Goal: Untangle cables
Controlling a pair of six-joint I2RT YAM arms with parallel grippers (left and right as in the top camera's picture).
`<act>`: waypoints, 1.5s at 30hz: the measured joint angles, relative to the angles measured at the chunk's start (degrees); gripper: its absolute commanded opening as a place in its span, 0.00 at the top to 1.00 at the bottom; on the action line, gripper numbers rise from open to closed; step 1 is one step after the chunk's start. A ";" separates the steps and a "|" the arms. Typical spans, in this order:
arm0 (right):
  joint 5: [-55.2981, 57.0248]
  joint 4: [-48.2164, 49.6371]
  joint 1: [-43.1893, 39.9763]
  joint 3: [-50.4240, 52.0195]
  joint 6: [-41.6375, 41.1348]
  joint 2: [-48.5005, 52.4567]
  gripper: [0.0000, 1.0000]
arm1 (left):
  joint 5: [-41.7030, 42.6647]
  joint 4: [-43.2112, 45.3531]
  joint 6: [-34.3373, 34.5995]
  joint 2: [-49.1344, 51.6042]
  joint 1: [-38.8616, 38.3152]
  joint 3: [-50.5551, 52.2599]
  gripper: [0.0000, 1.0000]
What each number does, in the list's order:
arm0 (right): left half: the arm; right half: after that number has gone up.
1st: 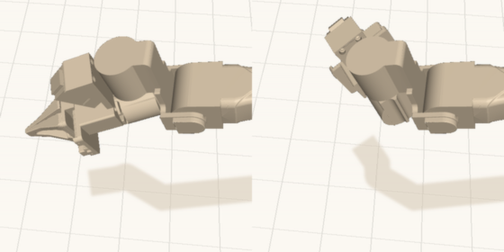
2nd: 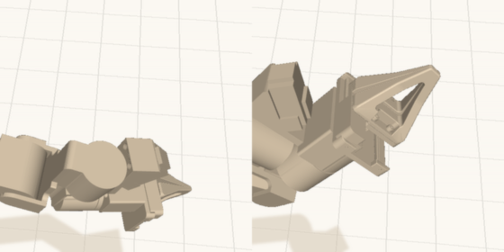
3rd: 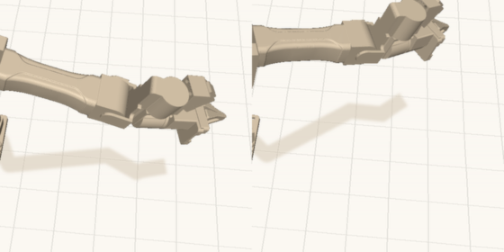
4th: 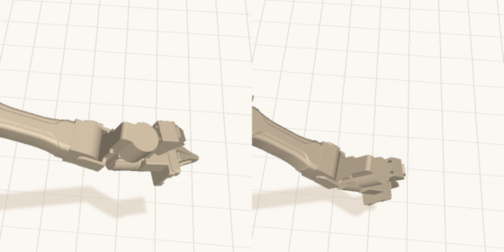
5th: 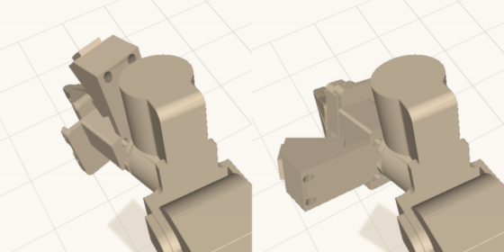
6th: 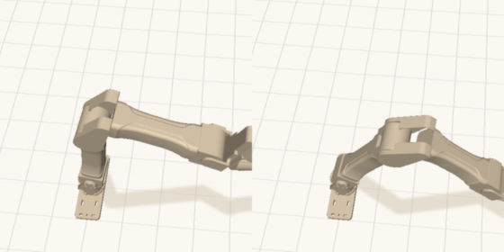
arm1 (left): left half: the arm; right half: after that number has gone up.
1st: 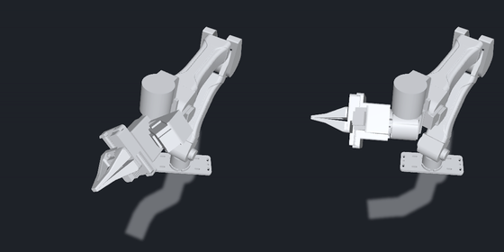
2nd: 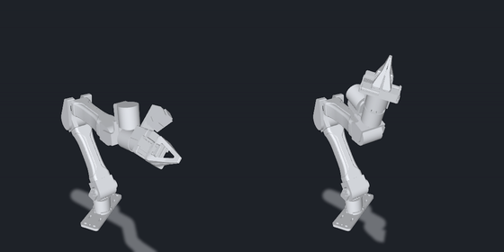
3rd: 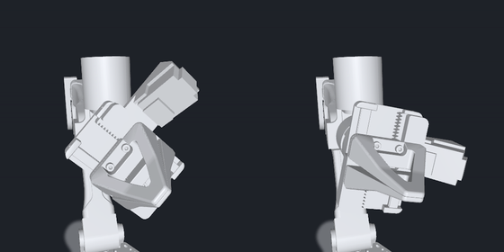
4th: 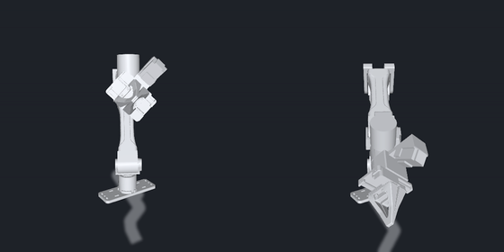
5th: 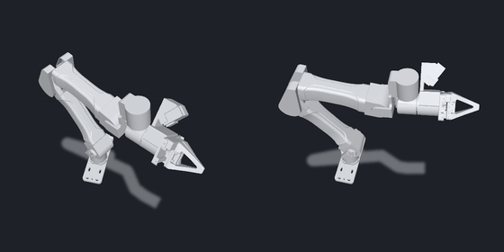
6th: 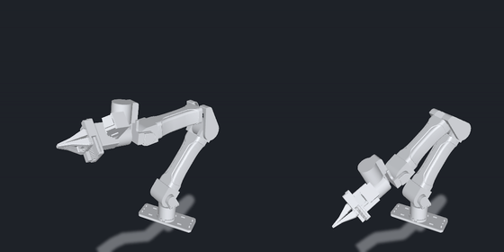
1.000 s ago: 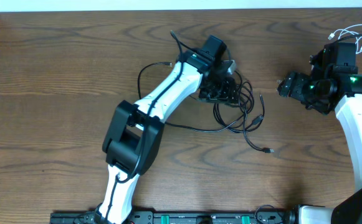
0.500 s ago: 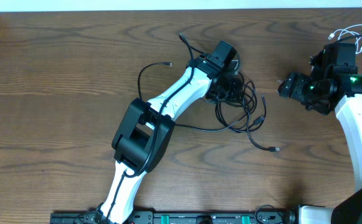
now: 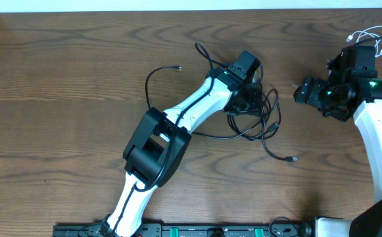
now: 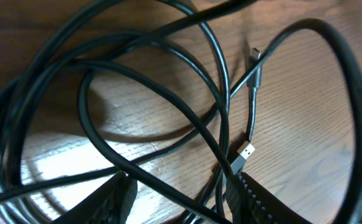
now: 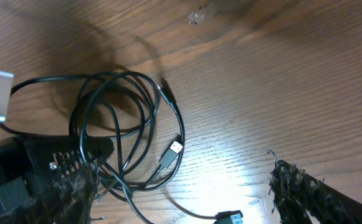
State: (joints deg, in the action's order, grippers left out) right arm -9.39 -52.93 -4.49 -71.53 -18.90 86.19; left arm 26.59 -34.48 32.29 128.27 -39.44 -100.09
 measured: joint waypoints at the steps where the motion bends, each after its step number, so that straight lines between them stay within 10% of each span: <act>1: 0.00 -0.02 0.00 0.00 0.00 0.00 0.14 | 0.02 -0.02 0.42 0.00 -0.11 0.02 0.50; 5: 0.02 -0.24 0.00 0.00 0.00 0.00 0.14 | -1.07 -0.15 1.25 0.00 -0.22 0.44 0.92; 15: -3.67 0.50 0.17 0.02 1.81 0.00 0.19 | -5.07 -5.75 -0.85 -1.66 4.85 0.46 0.93; 26: -26.56 15.58 6.54 0.04 3.32 0.04 0.24 | -5.97 -9.09 -7.72 -27.78 6.60 -0.85 0.93; 45: -34.16 30.69 13.16 0.07 -3.06 4.81 0.37 | -5.11 -10.47 -8.57 -27.63 7.37 -0.79 0.93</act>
State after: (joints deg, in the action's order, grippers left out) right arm -43.55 -22.24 8.67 -71.46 -21.96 91.00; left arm 21.47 -44.95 23.73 100.64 -32.08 -100.88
